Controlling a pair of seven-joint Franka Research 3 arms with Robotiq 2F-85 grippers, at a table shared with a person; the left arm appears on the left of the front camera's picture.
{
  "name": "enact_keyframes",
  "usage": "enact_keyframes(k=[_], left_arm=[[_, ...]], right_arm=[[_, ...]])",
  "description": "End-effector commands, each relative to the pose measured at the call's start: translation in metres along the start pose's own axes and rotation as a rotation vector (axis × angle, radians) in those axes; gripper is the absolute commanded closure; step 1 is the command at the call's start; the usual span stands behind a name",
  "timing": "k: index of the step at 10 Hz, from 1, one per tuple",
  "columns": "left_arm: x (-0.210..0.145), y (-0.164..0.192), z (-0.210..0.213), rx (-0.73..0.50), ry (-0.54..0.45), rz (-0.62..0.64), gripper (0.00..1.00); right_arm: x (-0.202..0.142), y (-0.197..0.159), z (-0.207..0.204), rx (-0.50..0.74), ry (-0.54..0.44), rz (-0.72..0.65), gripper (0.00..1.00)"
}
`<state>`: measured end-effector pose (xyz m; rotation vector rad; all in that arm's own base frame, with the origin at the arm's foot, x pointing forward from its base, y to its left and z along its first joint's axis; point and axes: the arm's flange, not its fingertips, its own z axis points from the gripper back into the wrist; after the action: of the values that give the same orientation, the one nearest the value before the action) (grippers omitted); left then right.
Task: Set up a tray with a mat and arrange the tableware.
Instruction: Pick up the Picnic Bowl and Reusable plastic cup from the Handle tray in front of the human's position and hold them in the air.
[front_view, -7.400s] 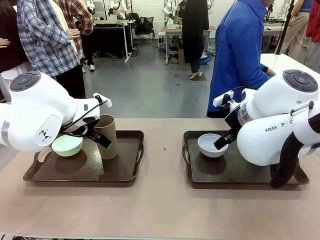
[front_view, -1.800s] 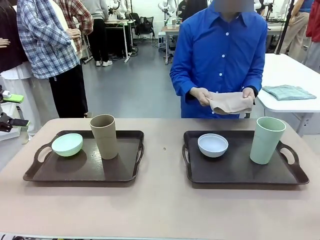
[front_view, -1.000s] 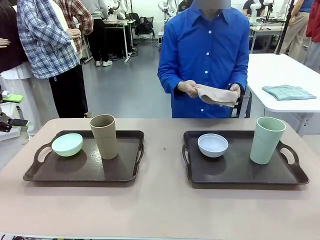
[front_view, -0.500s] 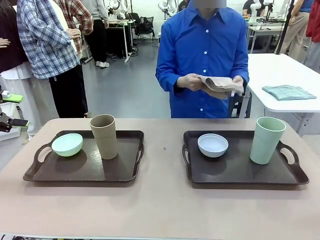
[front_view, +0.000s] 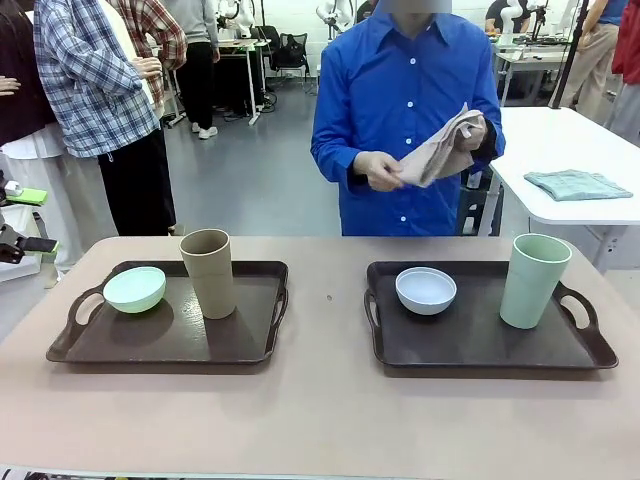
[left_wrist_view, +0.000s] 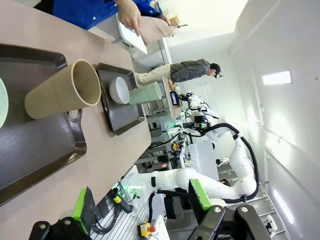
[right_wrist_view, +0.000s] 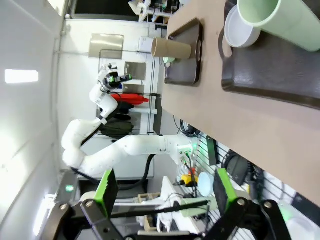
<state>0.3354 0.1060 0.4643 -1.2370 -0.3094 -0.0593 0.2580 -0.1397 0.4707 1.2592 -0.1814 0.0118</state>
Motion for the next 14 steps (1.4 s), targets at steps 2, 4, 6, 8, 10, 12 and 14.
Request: enact_keyframes(k=[2,4,6,8,10,12,14], left_arm=[[0.021,-0.061,-0.038,0.228,-0.012,-0.093,0.0],[0.039,-0.12,-0.087,0.391,0.006,-0.157,0.0],[0.047,-0.169,-0.138,0.504,0.052,-0.224,0.0],[0.048,-0.207,-0.192,0.6,0.106,-0.274,0.0],[0.052,-0.22,-0.247,0.691,0.175,-0.272,0.0],[0.061,-0.223,-0.301,0.756,0.212,-0.278,0.0],[0.043,-0.216,-0.286,0.713,0.205,-0.291,0.0]], right_arm=[[0.03,0.012,0.017,-0.039,0.022,0.136,0.0],[0.051,0.019,0.026,-0.078,0.064,0.352,0.0],[0.068,0.036,0.031,-0.161,0.098,0.575,0.0],[0.083,0.043,0.028,-0.251,0.189,0.775,0.0],[0.094,0.041,0.026,-0.244,0.252,0.926,0.0],[0.102,0.036,0.025,-0.238,0.229,0.929,0.0],[0.092,0.049,0.023,-0.254,0.258,0.914,0.0]])
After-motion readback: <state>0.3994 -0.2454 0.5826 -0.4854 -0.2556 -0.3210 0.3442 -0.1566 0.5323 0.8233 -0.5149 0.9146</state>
